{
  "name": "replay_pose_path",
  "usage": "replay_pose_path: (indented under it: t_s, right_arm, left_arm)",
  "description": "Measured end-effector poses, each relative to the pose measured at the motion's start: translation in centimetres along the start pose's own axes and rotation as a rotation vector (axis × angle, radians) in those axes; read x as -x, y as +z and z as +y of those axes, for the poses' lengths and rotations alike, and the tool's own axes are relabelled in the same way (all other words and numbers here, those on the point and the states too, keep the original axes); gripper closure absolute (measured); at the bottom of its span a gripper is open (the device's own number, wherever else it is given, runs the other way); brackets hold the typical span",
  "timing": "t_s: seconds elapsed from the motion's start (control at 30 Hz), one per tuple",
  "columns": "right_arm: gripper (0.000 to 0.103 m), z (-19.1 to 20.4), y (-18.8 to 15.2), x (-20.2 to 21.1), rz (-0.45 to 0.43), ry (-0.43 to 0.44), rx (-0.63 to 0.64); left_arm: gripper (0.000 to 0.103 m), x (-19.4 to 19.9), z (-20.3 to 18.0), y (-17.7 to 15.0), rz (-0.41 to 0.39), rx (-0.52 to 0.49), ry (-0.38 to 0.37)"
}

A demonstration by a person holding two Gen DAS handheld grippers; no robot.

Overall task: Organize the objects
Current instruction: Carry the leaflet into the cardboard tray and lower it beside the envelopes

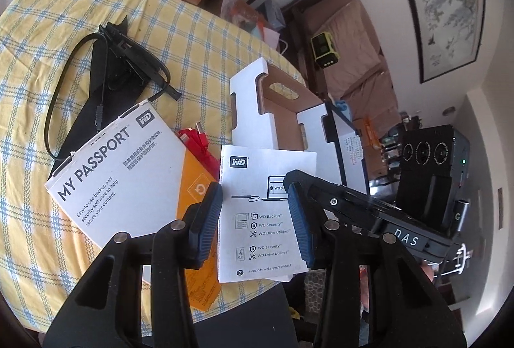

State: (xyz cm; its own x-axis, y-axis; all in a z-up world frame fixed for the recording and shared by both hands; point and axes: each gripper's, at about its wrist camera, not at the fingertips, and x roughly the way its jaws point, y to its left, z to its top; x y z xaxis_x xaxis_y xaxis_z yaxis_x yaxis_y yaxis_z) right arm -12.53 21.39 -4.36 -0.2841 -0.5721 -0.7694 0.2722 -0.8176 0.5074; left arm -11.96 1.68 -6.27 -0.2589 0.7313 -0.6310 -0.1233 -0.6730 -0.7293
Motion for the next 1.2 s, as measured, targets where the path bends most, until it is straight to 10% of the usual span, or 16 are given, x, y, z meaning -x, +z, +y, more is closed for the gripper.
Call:
replay_pose_path:
  t_s: [0.6,1.2]
  right_arm:
    - [0.090,-4.2,-1.2,7.8,-0.104,-0.069,-0.049]
    - [0.090,-9.5,-3.1,1.8,0.003,-0.120,-0.133]
  left_arm:
    - [0.064,-4.7,-8.3,-0.7,0.102,-0.159,-0.006]
    - [0.063,-4.4,-8.9,-1.7,0.080,-0.229,0.102]
